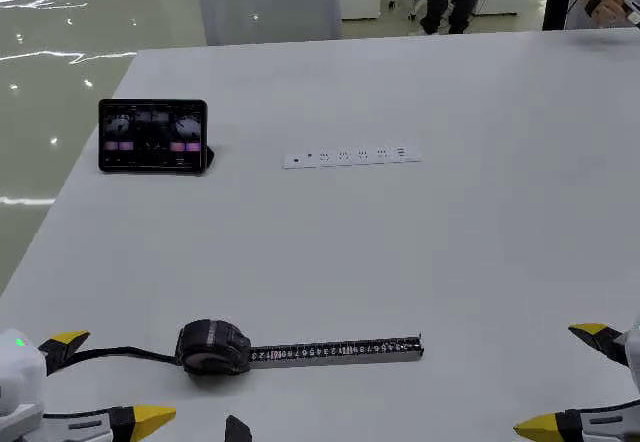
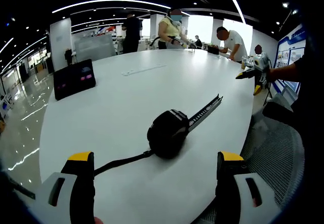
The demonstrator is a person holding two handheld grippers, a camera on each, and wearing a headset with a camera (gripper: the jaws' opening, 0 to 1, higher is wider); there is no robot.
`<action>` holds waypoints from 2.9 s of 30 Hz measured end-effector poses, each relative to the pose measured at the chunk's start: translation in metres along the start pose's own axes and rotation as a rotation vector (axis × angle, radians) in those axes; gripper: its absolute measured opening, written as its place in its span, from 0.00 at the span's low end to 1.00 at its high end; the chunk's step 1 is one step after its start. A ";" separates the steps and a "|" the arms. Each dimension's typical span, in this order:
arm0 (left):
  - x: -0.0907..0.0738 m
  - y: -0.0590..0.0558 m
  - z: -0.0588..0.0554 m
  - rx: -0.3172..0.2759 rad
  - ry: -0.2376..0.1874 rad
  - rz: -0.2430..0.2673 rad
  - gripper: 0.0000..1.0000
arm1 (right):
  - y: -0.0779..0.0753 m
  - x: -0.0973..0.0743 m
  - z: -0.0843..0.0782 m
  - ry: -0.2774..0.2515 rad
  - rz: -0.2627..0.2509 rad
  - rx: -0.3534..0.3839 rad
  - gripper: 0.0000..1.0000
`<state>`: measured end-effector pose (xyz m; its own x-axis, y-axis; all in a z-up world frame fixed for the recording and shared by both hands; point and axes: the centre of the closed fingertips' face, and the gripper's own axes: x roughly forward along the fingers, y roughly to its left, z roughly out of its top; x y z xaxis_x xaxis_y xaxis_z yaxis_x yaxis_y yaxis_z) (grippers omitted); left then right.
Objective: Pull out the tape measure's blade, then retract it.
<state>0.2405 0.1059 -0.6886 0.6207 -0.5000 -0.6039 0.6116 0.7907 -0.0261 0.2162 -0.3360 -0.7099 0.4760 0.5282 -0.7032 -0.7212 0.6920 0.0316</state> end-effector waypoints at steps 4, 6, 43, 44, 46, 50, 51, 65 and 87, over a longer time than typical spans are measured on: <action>0.003 -0.003 0.008 -0.003 -0.024 -0.004 0.99 | -0.004 0.003 0.003 0.012 0.001 -0.025 0.99; 0.006 -0.004 0.009 -0.009 -0.026 0.002 0.99 | -0.007 0.004 0.004 0.023 0.000 -0.050 0.99; 0.059 -0.036 0.041 -0.045 -0.051 0.055 0.99 | -0.012 0.048 0.051 0.161 0.150 -0.337 0.99; 0.060 -0.035 0.042 -0.049 -0.057 0.063 0.99 | -0.012 0.050 0.052 0.164 0.156 -0.343 0.99; 0.062 -0.033 0.043 -0.055 -0.062 0.079 0.99 | -0.010 0.054 0.054 0.170 0.171 -0.348 0.99; 0.065 -0.027 0.048 -0.154 -0.129 0.136 0.99 | -0.005 0.062 0.062 0.173 0.205 -0.353 0.99; 0.066 -0.027 0.045 -0.173 -0.128 0.140 0.99 | -0.005 0.065 0.063 0.177 0.208 -0.364 0.99; 0.075 -0.017 0.030 -0.185 -0.173 0.357 0.99 | 0.001 0.094 0.071 0.208 0.262 -0.400 0.99; 0.076 -0.011 0.025 -0.235 -0.254 0.428 0.99 | 0.018 0.126 0.057 0.249 0.330 -0.499 0.83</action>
<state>0.2928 0.0501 -0.7143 0.9066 -0.1628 -0.3892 0.1706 0.9852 -0.0148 0.2914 -0.2292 -0.7574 0.1013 0.5030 -0.8583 -0.9855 0.1690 -0.0172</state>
